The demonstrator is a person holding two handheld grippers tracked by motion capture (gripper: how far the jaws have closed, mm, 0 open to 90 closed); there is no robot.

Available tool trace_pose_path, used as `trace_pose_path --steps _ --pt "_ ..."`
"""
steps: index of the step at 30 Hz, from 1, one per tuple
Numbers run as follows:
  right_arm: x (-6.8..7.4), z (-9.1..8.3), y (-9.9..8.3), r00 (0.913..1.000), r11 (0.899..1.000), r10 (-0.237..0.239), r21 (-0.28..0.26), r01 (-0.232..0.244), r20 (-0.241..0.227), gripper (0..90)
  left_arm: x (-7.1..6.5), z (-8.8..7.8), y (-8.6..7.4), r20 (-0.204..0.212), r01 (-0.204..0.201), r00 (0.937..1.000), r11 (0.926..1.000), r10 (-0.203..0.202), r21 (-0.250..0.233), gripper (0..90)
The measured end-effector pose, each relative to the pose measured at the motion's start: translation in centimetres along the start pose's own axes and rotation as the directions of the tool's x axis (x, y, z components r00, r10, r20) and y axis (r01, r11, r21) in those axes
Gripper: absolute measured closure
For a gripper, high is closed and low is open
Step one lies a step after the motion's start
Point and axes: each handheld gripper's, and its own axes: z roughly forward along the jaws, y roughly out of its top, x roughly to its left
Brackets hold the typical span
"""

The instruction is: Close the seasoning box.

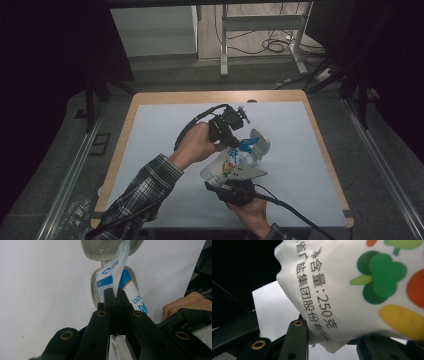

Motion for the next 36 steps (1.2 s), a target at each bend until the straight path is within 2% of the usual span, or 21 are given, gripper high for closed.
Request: trace_pose_path --steps 8,36 --pt "0.03 0.05 0.17 0.9999 1.000 -0.017 0.000 0.017 0.000 70.5 0.01 0.07 0.13 -0.005 -0.002 1.0000 1.0000 0.002 0.006 90.0" --pt "0.12 0.12 0.71 0.9994 0.999 -0.031 -0.003 0.031 -0.016 70.8 0.10 0.22 0.37 -0.017 0.000 0.9999 0.9998 0.000 0.020 90.0"
